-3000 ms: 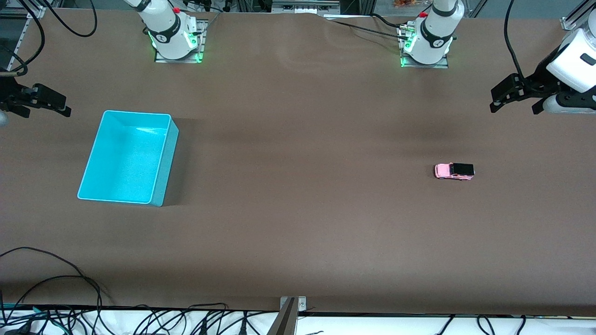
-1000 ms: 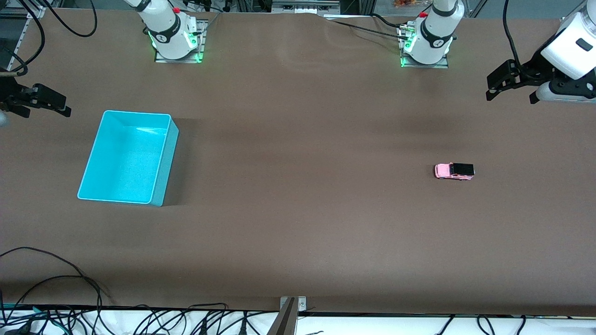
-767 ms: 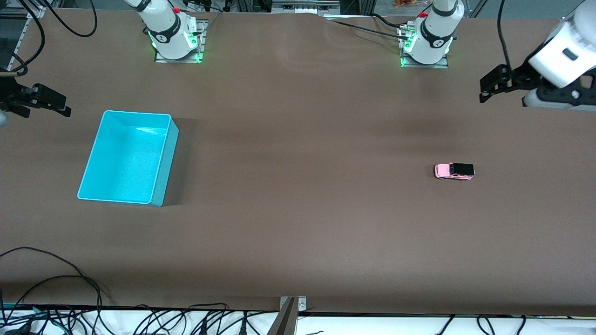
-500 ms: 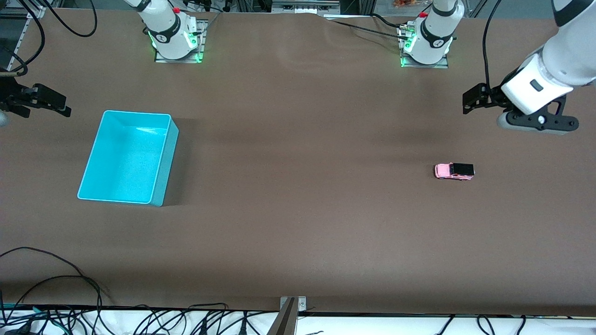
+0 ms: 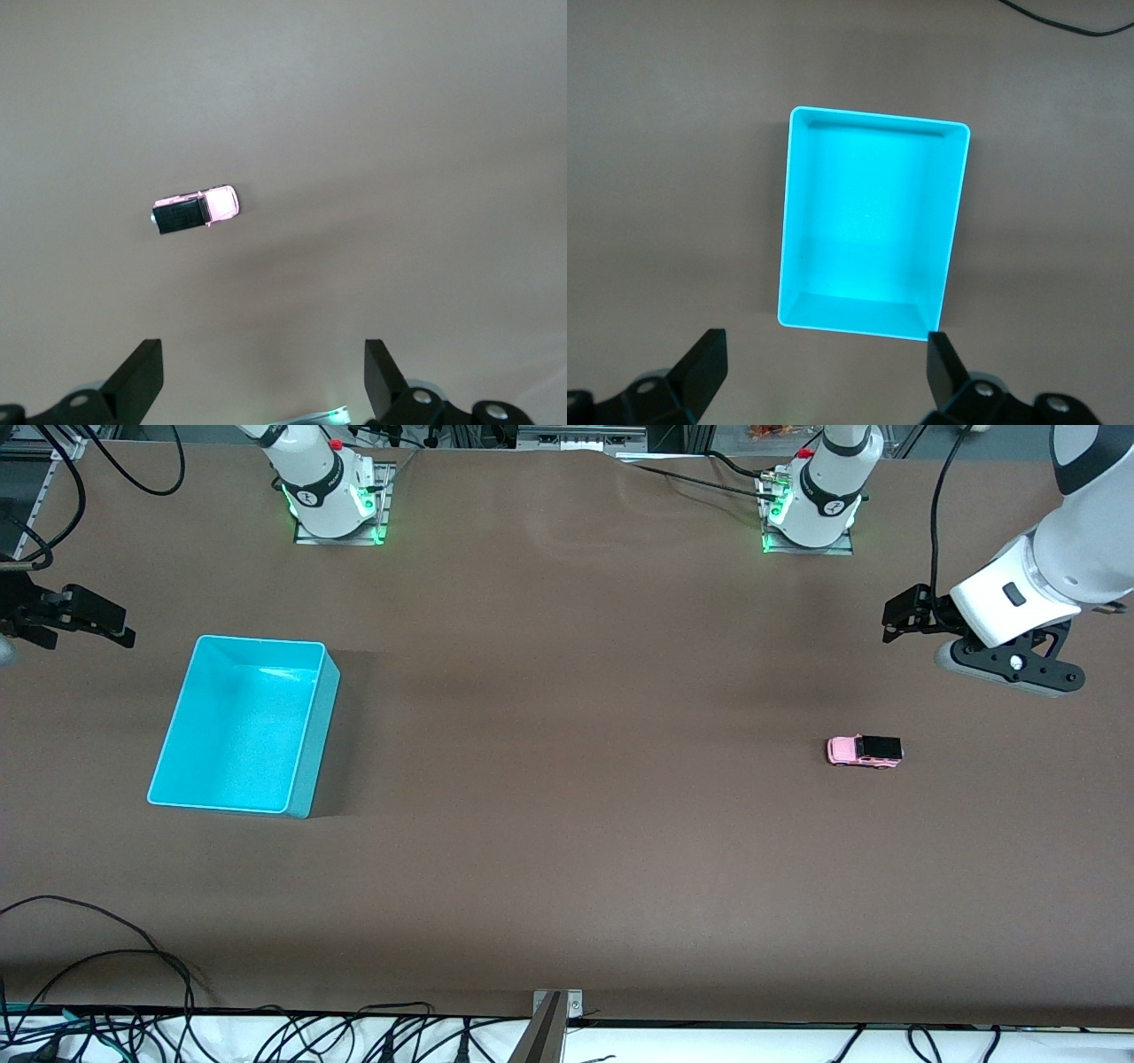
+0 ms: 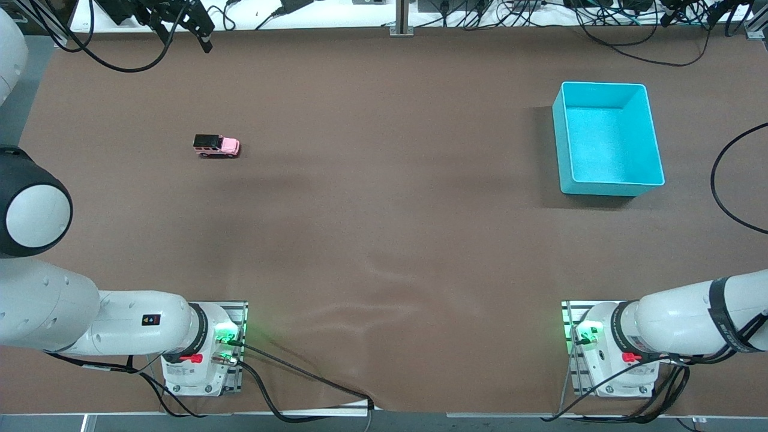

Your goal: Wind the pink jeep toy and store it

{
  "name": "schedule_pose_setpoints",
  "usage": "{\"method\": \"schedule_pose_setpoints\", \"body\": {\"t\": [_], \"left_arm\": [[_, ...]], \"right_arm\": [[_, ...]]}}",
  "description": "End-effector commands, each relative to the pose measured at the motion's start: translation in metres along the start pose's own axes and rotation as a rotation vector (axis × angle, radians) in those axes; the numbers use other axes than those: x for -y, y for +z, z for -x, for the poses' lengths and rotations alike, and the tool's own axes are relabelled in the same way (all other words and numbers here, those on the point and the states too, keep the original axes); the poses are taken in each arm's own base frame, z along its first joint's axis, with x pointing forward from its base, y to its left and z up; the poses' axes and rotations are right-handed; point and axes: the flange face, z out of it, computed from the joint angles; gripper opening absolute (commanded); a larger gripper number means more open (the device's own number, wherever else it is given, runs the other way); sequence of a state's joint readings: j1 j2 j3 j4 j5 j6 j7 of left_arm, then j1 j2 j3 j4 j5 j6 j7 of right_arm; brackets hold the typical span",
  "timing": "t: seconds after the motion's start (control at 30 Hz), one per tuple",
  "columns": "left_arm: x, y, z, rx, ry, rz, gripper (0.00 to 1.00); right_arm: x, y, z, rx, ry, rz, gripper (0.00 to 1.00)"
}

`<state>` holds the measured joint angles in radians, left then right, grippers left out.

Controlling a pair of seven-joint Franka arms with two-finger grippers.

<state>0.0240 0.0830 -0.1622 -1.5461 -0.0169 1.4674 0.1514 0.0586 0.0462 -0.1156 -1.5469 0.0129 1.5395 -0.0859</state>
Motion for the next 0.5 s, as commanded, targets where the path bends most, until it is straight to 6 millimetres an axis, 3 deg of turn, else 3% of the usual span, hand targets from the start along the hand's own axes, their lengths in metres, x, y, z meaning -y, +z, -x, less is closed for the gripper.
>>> {"method": "schedule_pose_setpoints", "body": {"t": [0.0, 0.23, 0.47], "left_arm": [[0.014, 0.008, -0.008, 0.039, 0.173, -0.034, 1.0], [0.029, 0.022, -0.015, 0.08, 0.415, -0.054, 1.0], [0.059, 0.043, -0.021, 0.1, 0.57, -0.022, 1.0]], "right_arm": [[0.002, -0.005, -0.001, -0.003, 0.008, 0.016, 1.0], [0.002, -0.005, -0.001, -0.003, 0.008, 0.016, 1.0], [0.002, -0.005, -0.001, -0.003, 0.008, 0.016, 1.0]]}}
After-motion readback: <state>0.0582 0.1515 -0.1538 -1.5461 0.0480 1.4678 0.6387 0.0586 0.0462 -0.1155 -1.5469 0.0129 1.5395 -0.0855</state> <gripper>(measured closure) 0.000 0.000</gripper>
